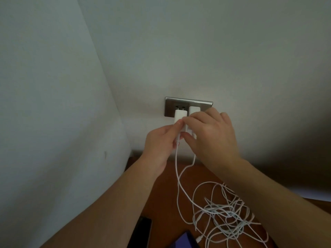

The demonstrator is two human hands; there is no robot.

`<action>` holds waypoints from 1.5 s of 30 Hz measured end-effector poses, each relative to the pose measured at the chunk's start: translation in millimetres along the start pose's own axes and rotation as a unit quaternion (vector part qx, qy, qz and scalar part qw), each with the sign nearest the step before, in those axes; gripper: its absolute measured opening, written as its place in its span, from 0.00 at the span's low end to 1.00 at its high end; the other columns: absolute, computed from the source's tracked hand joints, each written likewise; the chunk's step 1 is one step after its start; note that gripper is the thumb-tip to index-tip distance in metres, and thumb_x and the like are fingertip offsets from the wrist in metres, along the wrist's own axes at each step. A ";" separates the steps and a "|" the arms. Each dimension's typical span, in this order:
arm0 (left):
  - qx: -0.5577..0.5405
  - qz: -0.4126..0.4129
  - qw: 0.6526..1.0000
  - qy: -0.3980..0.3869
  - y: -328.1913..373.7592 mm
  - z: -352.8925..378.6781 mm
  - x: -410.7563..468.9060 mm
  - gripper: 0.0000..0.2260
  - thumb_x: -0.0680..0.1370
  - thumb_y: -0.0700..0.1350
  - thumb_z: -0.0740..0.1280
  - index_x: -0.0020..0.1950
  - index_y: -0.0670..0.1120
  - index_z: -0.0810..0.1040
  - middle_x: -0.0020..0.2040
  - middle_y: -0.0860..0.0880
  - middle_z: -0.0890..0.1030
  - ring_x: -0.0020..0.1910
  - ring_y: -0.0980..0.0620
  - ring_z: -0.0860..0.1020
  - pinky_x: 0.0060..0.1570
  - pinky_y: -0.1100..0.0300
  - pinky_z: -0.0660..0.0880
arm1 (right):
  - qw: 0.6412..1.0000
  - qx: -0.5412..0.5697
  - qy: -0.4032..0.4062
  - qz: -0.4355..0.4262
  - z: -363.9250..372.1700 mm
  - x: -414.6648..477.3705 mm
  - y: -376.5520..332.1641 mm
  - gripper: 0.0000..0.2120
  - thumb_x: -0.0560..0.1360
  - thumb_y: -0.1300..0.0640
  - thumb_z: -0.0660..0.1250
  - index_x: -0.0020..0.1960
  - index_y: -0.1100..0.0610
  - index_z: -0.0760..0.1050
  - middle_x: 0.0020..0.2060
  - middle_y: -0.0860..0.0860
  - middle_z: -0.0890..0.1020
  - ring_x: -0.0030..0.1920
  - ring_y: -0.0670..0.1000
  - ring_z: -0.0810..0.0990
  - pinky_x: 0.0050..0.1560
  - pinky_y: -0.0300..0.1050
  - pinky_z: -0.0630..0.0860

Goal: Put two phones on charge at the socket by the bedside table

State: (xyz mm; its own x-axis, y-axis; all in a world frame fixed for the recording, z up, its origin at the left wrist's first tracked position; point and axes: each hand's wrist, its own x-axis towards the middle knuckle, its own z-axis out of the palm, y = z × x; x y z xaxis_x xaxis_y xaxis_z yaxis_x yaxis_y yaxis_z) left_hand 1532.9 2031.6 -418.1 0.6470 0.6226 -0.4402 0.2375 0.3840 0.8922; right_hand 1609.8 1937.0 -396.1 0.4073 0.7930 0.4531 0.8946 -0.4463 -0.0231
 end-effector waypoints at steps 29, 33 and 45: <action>-0.085 -0.074 0.993 0.033 29.8 6.4 14.1 0.18 0.70 0.56 0.76 0.51 0.44 0.80 0.46 0.46 0.85 0.46 0.49 0.85 0.45 0.60 0.81 | 0.998 0.014 -0.041 0.044 -19.9 32.8 1.1 0.08 0.76 0.53 0.66 0.51 0.53 0.83 0.45 0.49 0.85 0.50 0.52 0.74 0.47 0.45 0.62; -0.111 -0.097 0.988 0.040 32.8 5.5 16.7 0.20 0.69 0.56 0.77 0.53 0.44 0.80 0.48 0.45 0.85 0.47 0.49 0.85 0.41 0.61 0.80 | 0.997 -0.002 -0.055 0.056 -20.8 38.5 1.2 0.09 0.76 0.50 0.66 0.51 0.52 0.83 0.44 0.47 0.84 0.49 0.52 0.73 0.46 0.44 0.61; -0.011 0.005 0.991 0.134 16.0 1.6 -0.3 0.13 0.80 0.57 0.62 0.39 0.52 0.72 0.40 0.52 0.74 0.43 0.53 0.74 0.51 0.53 0.73 | 0.992 0.010 -0.070 0.101 -40.5 14.2 2.3 0.15 0.76 0.55 0.63 0.63 0.52 0.76 0.58 0.49 0.79 0.56 0.51 0.76 0.56 0.46 0.67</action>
